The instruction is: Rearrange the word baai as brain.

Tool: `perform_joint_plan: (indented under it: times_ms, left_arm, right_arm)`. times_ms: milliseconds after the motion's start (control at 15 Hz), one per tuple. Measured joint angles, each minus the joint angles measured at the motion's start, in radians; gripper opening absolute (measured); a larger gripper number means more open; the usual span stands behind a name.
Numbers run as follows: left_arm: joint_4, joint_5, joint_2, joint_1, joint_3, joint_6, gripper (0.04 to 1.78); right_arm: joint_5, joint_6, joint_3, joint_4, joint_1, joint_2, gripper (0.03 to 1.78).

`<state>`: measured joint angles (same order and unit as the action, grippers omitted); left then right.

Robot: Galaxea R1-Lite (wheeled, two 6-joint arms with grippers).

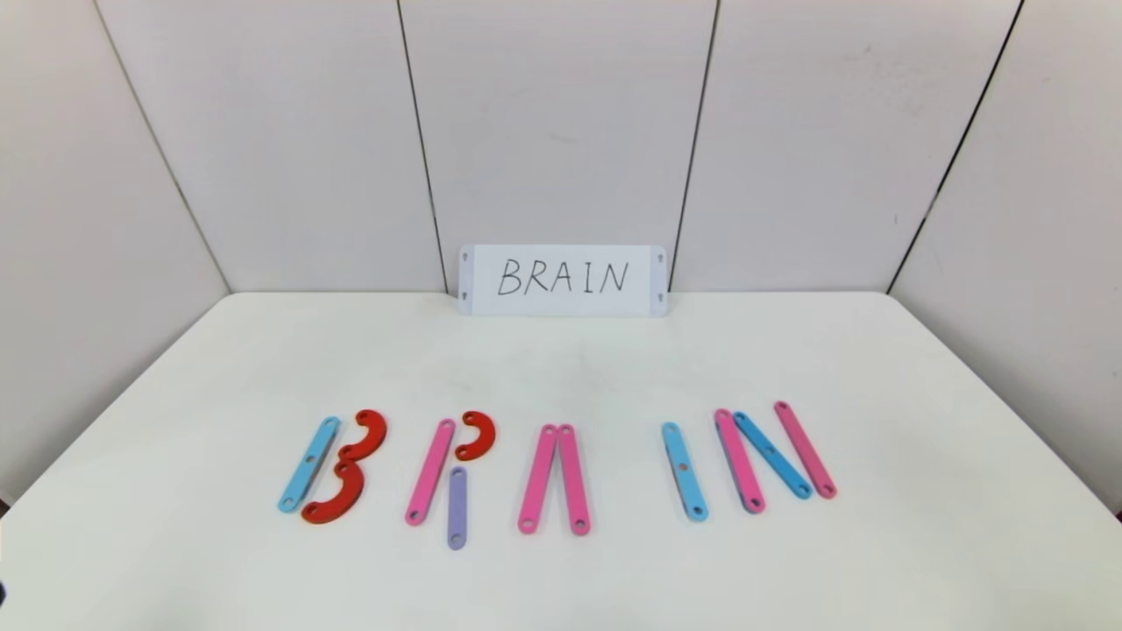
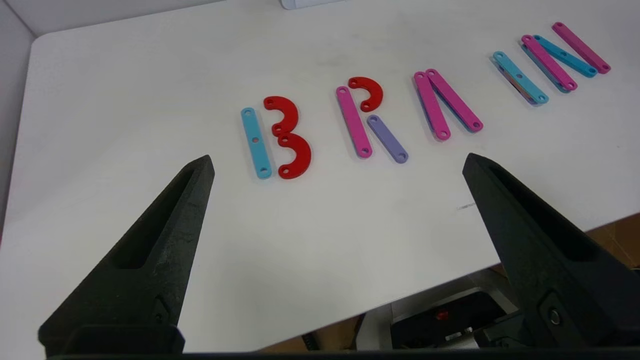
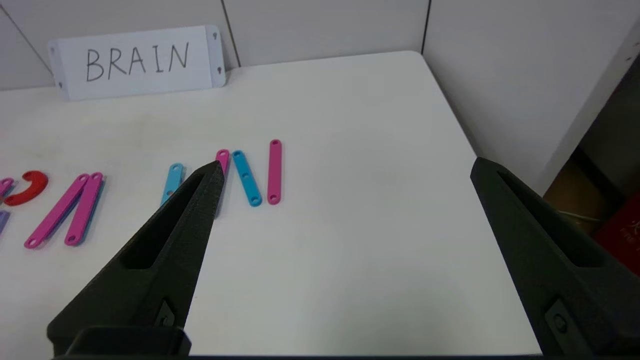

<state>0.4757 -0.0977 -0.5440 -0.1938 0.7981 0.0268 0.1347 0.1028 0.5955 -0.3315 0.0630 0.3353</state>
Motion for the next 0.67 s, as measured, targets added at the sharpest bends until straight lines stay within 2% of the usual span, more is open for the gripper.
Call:
perform_joint_plan:
  times_ms: [267, 467, 667]
  left_arm:
    - [0.015, 0.031, 0.12, 0.105, -0.034, -0.005, 1.74]
    - [0.025, 0.057, 0.219, 0.141, -0.069, -0.004, 1.74]
    - [0.015, 0.059, 0.326, 0.169, -0.133, 0.003, 1.74]
  right_arm:
    - [0.002, -0.011, -0.015, 0.01, -0.073, -0.096, 1.73]
    - [-0.009, -0.026, -0.038, 0.015, -0.074, -0.165, 1.73]
    - [-0.014, -0.1, -0.107, 0.032, -0.07, -0.26, 1.73]
